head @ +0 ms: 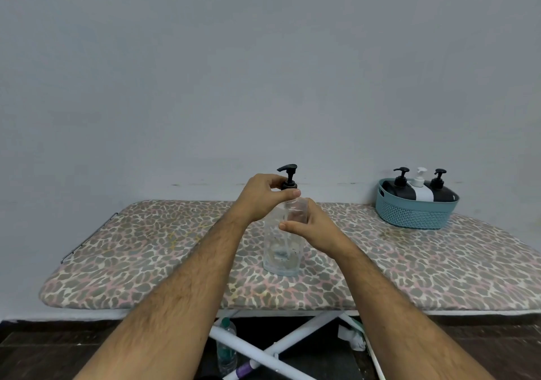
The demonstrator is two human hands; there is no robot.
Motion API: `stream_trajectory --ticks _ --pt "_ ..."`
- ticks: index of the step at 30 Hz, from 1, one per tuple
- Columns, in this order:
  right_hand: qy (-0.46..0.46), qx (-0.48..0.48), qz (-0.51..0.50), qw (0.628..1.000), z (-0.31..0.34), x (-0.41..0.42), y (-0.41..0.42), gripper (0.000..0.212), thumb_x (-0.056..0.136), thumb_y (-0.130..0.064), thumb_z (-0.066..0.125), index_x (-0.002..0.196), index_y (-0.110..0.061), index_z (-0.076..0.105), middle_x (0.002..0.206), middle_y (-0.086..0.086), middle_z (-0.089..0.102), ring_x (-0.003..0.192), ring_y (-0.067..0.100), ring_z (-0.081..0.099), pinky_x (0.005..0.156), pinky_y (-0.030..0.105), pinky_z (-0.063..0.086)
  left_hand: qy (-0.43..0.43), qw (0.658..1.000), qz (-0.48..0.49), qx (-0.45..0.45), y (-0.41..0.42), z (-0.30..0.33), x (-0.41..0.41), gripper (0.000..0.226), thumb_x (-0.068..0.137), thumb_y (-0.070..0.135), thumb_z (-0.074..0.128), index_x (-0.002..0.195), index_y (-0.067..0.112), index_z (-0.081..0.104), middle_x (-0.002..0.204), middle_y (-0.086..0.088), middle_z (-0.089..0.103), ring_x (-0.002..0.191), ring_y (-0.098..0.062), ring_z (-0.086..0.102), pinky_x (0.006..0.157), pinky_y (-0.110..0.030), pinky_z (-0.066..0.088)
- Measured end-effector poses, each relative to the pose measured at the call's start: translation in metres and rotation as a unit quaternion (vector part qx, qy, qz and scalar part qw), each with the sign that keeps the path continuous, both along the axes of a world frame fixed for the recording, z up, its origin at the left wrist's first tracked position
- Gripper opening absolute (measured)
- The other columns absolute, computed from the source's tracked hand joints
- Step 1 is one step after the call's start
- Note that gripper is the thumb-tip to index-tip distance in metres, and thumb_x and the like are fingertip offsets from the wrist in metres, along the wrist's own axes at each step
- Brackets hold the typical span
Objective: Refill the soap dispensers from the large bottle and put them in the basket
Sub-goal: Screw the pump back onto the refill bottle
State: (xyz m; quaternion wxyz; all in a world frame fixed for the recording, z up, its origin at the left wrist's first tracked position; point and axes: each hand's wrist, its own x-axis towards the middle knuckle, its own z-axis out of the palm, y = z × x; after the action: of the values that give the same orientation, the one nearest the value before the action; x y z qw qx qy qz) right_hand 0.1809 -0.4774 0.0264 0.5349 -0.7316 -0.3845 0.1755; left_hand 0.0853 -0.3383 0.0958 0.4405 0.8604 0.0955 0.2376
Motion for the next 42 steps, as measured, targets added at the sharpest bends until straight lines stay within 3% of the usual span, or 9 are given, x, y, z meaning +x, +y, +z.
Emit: stream_trajectory --ticks 6,11,14,17,21,24,29,36,42 --pt "-0.015 -0.021 0.002 1.000 0.008 -0.008 -0.007 0.070 0.079 -0.042 0.081 0.135 -0.026 0.043 0.117 -0.003 0.062 0.109 0.010 0.062 0.093 0.035 0.053 -0.029 0.999 0.004 -0.033 -0.012 -0.019 -0.008 0.034 0.092 0.039 0.065 0.121 0.024 0.067 0.117 0.011 0.070 0.112 -0.002 0.061 0.101 -0.029 0.042" --pt "-0.017 -0.072 0.012 0.997 0.005 -0.015 -0.015 0.074 0.078 -0.035 0.083 0.138 -0.023 0.041 0.114 -0.006 0.058 0.103 0.010 0.061 0.079 0.027 0.052 -0.001 0.991 0.030 -0.128 -0.009 -0.051 -0.032 0.079 0.084 0.067 0.053 0.151 0.029 0.036 0.152 0.001 0.043 0.136 -0.014 0.044 0.112 -0.045 0.039" --pt "-0.017 -0.093 0.010 0.995 -0.009 -0.016 -0.023 0.081 0.079 -0.024 0.084 0.145 -0.024 0.037 0.116 -0.001 0.059 0.104 0.013 0.061 0.083 0.029 0.053 0.038 0.986 0.028 -0.157 0.002 -0.072 -0.043 0.078 0.088 0.046 0.067 0.153 0.023 0.031 0.147 -0.006 0.048 0.125 -0.015 0.052 0.106 -0.044 0.046" --pt "-0.002 -0.094 -0.002 0.996 -0.024 -0.014 -0.026 0.071 0.080 -0.018 0.083 0.139 -0.024 0.044 0.114 0.002 0.061 0.103 0.018 0.065 0.089 0.039 0.056 0.099 0.985 -0.004 -0.142 0.010 -0.091 -0.048 0.076 0.084 0.024 0.077 0.149 0.021 0.038 0.138 -0.005 0.056 0.114 -0.012 0.059 0.089 -0.030 0.055" --pt "0.028 -0.044 -0.033 0.998 -0.034 -0.007 -0.025 0.057 0.079 -0.013 0.083 0.126 -0.023 0.051 0.113 0.003 0.064 0.102 0.020 0.066 0.087 0.039 0.058 0.073 0.983 -0.003 -0.166 0.012 -0.101 -0.036 0.069 0.081 0.009 0.079 0.142 0.017 0.048 0.130 -0.004 0.062 0.100 -0.002 0.064 0.073 -0.021 0.057" --pt "0.044 -0.014 -0.054 0.997 -0.036 0.011 -0.023 0.055 0.080 -0.008 0.081 0.123 -0.022 0.050 0.116 0.006 0.065 0.103 0.023 0.067 0.089 0.043 0.058 0.046 0.981 0.000 -0.186 0.011 -0.102 -0.013 0.069 0.079 0.005 0.079 0.141 0.016 0.050 0.122 0.001 0.065 0.101 -0.006 0.066 0.075 -0.023 0.058" --pt "0.067 0.031 -0.085 0.994 -0.037 0.054 -0.027 0.056 0.085 -0.002 0.074 0.131 -0.017 0.047 0.123 0.005 0.063 0.106 0.017 0.066 0.091 0.037 0.057 0.027 0.982 0.002 -0.189 0.006 -0.105 0.047 0.072 0.076 0.009 0.083 0.141 0.018 0.052 0.129 -0.003 0.064 0.112 -0.018 0.065 0.088 -0.043 0.059" --pt "0.047 0.052 -0.143 0.987 -0.038 0.139 -0.033 0.060 0.095 -0.010 0.064 0.147 -0.021 0.036 0.144 -0.002 0.051 0.126 0.016 0.055 0.102 0.044 0.051 -0.005 0.983 -0.011 -0.183 -0.010 -0.099 0.150 0.065 0.081 0.011 0.080 0.139 0.021 0.053 0.110 0.012 0.061 0.097 0.002 0.063 0.072 -0.022 0.057" --pt "0.049 0.057 -0.165 0.984 -0.046 0.197 -0.027 0.060 0.098 -0.004 0.058 0.151 -0.017 0.033 0.148 0.002 0.048 0.127 0.015 0.053 0.102 0.034 0.049 -0.007 0.983 -0.007 -0.185 -0.007 -0.113 0.220 0.065 0.078 0.011 0.081 0.137 0.020 0.055 0.117 0.003 0.065 0.102 -0.011 0.066 0.083 -0.034 0.059"
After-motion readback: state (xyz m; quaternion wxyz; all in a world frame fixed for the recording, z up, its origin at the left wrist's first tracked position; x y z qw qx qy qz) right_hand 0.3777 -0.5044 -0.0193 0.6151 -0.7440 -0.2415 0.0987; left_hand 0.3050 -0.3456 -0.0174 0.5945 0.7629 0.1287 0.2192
